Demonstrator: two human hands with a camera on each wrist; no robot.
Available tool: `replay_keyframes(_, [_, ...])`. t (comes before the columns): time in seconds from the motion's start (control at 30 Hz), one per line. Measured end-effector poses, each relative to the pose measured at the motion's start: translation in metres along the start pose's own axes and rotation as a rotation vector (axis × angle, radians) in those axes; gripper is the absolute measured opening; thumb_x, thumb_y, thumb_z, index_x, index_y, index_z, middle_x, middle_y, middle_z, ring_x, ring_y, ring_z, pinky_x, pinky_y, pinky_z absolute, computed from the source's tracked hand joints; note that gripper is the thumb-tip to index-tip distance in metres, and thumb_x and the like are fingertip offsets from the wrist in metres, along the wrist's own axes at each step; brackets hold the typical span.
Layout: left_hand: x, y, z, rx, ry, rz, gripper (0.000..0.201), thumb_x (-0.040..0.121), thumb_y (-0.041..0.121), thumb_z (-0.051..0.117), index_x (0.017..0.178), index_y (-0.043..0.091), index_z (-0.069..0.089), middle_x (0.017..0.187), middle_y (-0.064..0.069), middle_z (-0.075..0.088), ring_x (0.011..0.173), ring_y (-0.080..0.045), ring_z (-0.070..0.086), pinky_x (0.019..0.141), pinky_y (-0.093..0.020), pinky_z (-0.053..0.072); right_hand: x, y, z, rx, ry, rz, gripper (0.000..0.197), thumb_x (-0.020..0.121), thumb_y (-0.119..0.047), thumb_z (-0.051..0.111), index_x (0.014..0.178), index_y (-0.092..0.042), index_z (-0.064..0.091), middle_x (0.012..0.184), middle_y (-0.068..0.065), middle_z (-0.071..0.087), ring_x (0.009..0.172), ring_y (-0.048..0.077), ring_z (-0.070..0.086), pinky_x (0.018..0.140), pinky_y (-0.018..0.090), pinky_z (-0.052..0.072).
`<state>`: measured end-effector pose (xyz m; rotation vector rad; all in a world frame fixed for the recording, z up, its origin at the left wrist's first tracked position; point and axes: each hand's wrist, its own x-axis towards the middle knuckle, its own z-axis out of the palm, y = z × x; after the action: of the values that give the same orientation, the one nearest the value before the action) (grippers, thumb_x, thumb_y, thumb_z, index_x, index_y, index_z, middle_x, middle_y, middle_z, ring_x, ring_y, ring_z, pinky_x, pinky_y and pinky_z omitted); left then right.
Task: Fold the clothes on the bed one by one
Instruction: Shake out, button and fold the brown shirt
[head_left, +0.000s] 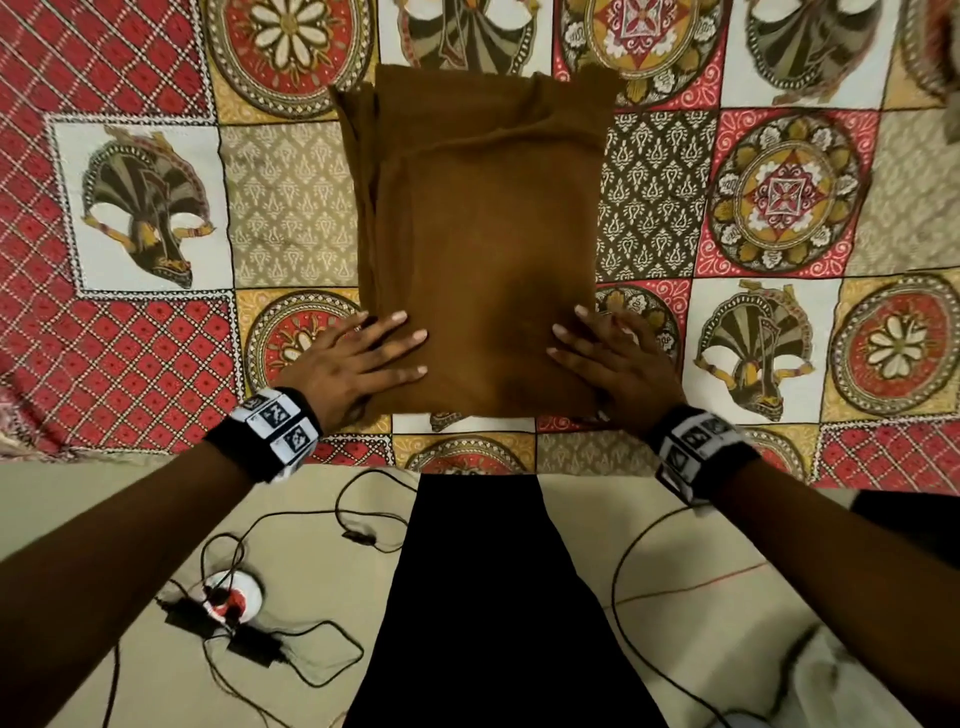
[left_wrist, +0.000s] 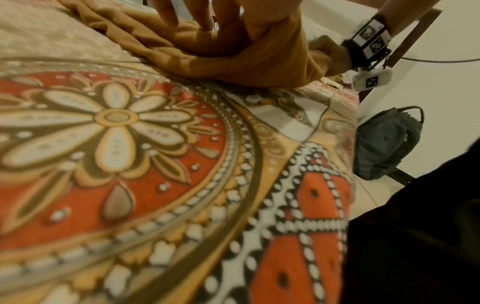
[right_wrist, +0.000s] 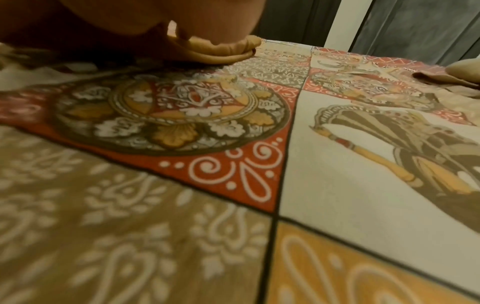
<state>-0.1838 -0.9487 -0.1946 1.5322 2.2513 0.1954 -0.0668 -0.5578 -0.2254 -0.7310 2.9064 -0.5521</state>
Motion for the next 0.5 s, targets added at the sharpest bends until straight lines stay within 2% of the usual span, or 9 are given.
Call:
replay_keyframes(0.07, [-0.012,0.015,-0.003,-0.034,-0.03,-0.004,0.068,0.076,0.02,0.072,0.14,0.027,0.053,0.159,-0.002,0.035,0.149,-0.031,0.027,0.116,-0.056,0.025,-0.012,-0.016,-0.009,0.08,-0.001,-0.016,0.043,0.095,-0.013,0.051,0.137,-0.012,0.061,0.144,0.008,0.058,0.139,0.032,0.049,0.11,0.056,0.037])
replay_keyframes(0.13, [-0.027,0.032,-0.001,-0.106,-0.032,-0.005,0.056,0.084,0.021,0.059,0.139,0.027,0.054,0.158,0.001,0.036,0.149,-0.028,0.026,0.116,-0.053,0.025,-0.026,-0.034,-0.014,0.169,-0.033,0.01,0.045,0.092,-0.015,0.048,0.136,-0.009,0.059,0.14,0.011,0.061,0.133,0.031,0.055,0.108,0.053,0.037])
replay_keyframes(0.23, [-0.038,0.051,-0.005,-0.331,0.017,-0.078,0.049,0.084,0.021,0.048,0.132,0.024,0.058,0.15,0.004,0.049,0.144,-0.021,0.038,0.112,-0.046,0.032,-0.039,-0.049,-0.016,0.315,-0.024,0.156,0.042,0.097,-0.026,0.048,0.132,-0.006,0.063,0.135,0.014,0.064,0.124,0.031,0.062,0.105,0.051,0.042])
replay_keyframes(0.33, [-0.021,0.042,-0.019,-0.711,0.209,-0.476,0.043,0.083,0.026,0.042,0.12,0.038,0.061,0.117,-0.002,0.07,0.111,-0.027,0.065,0.093,-0.043,0.05,-0.024,-0.048,-0.02,0.405,0.106,0.378,0.042,0.088,-0.023,0.045,0.123,-0.011,0.064,0.114,0.018,0.069,0.097,0.044,0.067,0.084,0.052,0.054])
replay_keyframes(0.37, [-0.01,0.033,-0.027,-0.838,0.273,-0.575,0.041,0.083,0.029,0.043,0.116,0.046,0.061,0.107,0.007,0.072,0.101,-0.023,0.068,0.09,-0.041,0.052,-0.012,-0.044,-0.023,0.404,0.159,0.457,0.043,0.084,-0.02,0.043,0.12,-0.006,0.062,0.105,0.024,0.069,0.088,0.047,0.067,0.076,0.055,0.056])
replay_keyframes(0.4, [0.004,0.021,-0.036,-0.945,0.323,-0.628,0.039,0.085,0.028,0.046,0.111,0.052,0.062,0.099,0.017,0.072,0.096,-0.012,0.068,0.09,-0.038,0.053,0.002,-0.039,-0.028,0.415,0.193,0.539,0.044,0.085,-0.017,0.043,0.118,0.002,0.062,0.097,0.03,0.069,0.082,0.049,0.067,0.072,0.057,0.057])
replay_keyframes(0.43, [0.019,0.005,-0.042,-1.012,0.362,-0.652,0.039,0.088,0.021,0.05,0.108,0.051,0.065,0.096,0.025,0.071,0.095,0.002,0.066,0.091,-0.033,0.053,0.017,-0.032,-0.031,0.437,0.214,0.624,0.043,0.088,-0.015,0.045,0.119,0.008,0.062,0.093,0.031,0.069,0.077,0.048,0.068,0.072,0.051,0.058])
replay_keyframes(0.47, [0.036,-0.012,-0.05,-1.033,0.387,-0.669,0.04,0.092,0.008,0.051,0.108,0.04,0.069,0.095,0.028,0.07,0.092,0.014,0.062,0.091,-0.024,0.052,0.033,-0.024,-0.035,0.452,0.227,0.694,0.042,0.093,-0.016,0.047,0.122,0.009,0.061,0.088,0.028,0.069,0.071,0.041,0.068,0.071,0.037,0.056])
replay_keyframes(0.5, [0.053,-0.034,-0.057,-1.017,0.374,-0.679,0.035,0.094,-0.002,0.047,0.11,0.019,0.07,0.095,0.021,0.071,0.089,0.02,0.059,0.088,-0.013,0.049,0.051,-0.013,-0.037,0.478,0.238,0.752,0.042,0.098,-0.022,0.047,0.126,0.006,0.061,0.083,0.02,0.068,0.064,0.03,0.064,0.066,0.023,0.048])
